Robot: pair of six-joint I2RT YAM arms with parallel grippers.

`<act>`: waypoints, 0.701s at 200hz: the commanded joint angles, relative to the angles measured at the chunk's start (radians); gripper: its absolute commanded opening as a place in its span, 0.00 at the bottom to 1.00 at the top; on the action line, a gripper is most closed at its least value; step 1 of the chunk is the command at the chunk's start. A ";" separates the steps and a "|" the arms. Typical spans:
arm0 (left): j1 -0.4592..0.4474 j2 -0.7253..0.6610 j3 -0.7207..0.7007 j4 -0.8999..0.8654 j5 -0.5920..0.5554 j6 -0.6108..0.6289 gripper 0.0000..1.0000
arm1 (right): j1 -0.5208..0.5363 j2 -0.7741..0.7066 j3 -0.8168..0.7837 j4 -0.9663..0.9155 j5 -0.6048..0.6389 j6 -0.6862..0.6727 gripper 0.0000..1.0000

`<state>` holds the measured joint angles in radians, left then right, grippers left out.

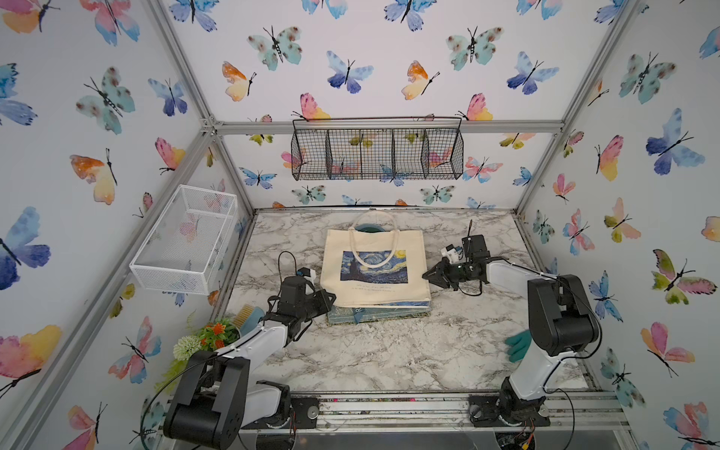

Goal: Put away the canvas bag
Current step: Place the canvas bag at the center of the board.

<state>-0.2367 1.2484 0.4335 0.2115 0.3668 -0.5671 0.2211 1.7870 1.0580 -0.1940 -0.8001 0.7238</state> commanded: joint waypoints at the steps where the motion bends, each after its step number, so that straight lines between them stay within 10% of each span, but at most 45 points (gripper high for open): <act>1: -0.007 -0.006 0.000 0.008 0.058 0.006 0.00 | 0.008 -0.013 0.063 0.058 -0.077 0.032 0.11; 140: -0.014 -0.103 -0.013 -0.035 0.194 -0.062 0.00 | 0.008 -0.003 0.092 0.061 -0.093 0.065 0.05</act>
<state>-0.2356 1.1831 0.4244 0.2146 0.4141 -0.6353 0.2169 1.8397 1.1973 -0.1669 -0.8417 0.7776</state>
